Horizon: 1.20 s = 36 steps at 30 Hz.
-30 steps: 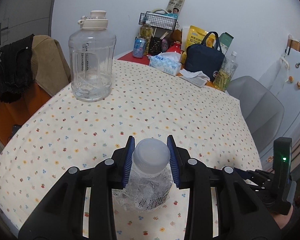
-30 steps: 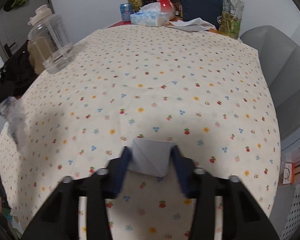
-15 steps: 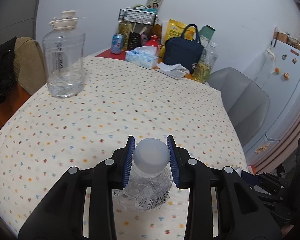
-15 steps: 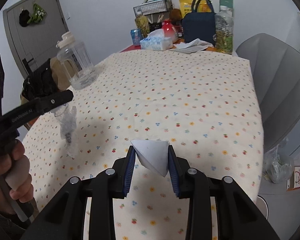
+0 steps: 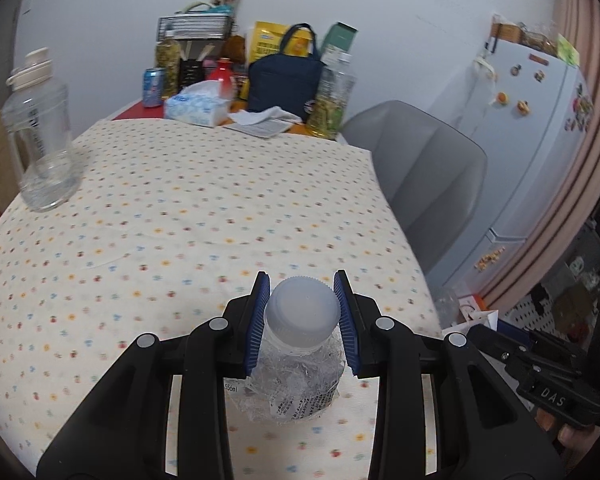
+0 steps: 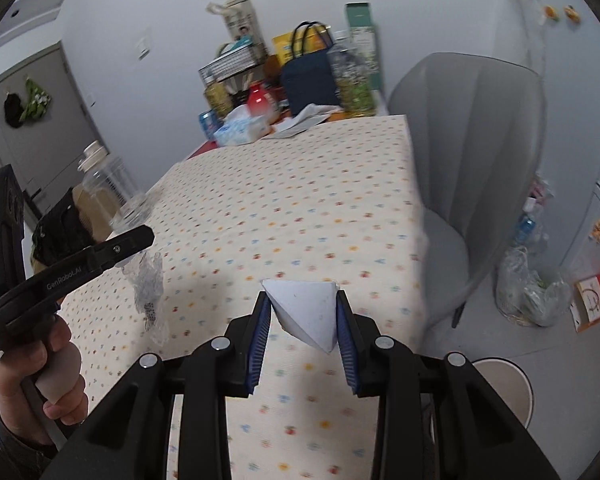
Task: Collect trash
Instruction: 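Carry both items over the bin and open both tools to drop them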
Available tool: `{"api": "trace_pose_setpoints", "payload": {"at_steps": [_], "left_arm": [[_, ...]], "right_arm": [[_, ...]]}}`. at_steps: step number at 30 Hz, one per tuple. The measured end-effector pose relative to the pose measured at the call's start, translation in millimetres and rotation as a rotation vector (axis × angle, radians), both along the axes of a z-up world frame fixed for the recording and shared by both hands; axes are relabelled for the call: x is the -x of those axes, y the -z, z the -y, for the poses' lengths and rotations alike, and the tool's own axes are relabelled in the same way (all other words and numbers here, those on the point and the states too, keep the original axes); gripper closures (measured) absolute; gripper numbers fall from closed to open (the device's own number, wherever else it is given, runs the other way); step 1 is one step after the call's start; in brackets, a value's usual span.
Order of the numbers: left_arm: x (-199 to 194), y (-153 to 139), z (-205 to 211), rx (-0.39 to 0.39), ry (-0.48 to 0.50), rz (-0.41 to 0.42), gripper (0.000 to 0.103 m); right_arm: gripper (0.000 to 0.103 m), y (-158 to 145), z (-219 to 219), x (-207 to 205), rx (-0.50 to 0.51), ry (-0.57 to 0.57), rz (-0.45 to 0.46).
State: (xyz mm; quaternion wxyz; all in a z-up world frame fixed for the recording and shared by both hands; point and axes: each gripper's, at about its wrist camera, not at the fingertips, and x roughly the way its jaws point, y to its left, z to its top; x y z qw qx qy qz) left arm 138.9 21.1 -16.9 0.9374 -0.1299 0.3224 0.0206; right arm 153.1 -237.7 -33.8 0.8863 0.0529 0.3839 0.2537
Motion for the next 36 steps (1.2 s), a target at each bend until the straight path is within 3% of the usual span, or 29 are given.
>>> {"api": "trace_pose_setpoints", "payload": {"at_steps": [8,22,24,25,26,27,36], "left_arm": [[-26,-5,64,-0.022,0.138,-0.006,0.07],[-60,5,148,-0.059,0.281,-0.054,0.07],[-63,7,157,-0.062,0.298,-0.061,0.07],[-64,8,162,-0.062,0.306,-0.065,0.07],[-66,9,166,-0.063,0.315,-0.069,0.07],[-67,9,171,-0.065,0.324,-0.072,0.07],[-74,14,205,-0.07,0.398,-0.092,0.07]], "right_arm": [[0.07,9,82,-2,-0.002,0.153,-0.004],[0.069,47,196,-7,-0.001,0.378,-0.074],[0.06,53,207,-8,0.0,0.408,-0.082],[0.052,56,212,-9,0.006,0.424,-0.084],[0.035,60,216,-10,0.009,0.437,-0.094],[0.031,64,220,-9,0.005,0.447,-0.105],[0.028,77,252,8,-0.012,0.486,-0.127]]}}
